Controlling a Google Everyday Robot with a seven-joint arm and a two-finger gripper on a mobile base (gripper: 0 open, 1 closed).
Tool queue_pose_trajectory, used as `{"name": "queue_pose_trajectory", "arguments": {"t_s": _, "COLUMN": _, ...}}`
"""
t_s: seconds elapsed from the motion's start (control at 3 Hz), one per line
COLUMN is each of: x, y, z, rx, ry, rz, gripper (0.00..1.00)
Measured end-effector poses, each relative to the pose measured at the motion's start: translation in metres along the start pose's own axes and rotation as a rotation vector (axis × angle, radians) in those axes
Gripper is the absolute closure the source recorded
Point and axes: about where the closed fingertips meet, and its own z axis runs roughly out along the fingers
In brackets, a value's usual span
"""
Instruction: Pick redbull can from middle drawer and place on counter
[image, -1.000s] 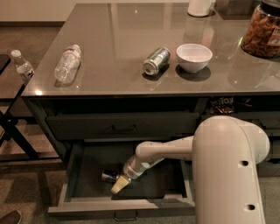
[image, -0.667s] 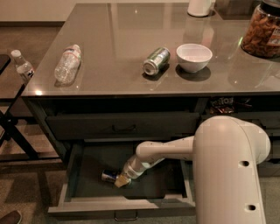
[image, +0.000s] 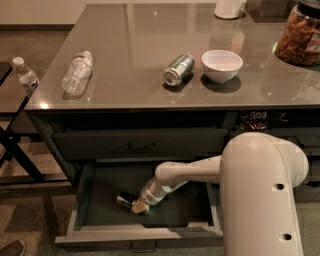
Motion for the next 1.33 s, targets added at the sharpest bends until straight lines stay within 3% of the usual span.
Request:
{"name": "queue_pose_trajectory", "arguments": {"t_s": 0.67, "x": -0.009, "y": 0.01, "z": -0.018, "rx": 0.015, "ry": -0.023, "rz": 0.019, "gripper": 1.0}}
{"name": "queue_pose_trajectory", "arguments": {"t_s": 1.33, "x": -0.025, "y": 0.049, "z": -0.094, "rx": 0.08, "ry": -0.065, "rz": 0.089, "gripper": 1.0}}
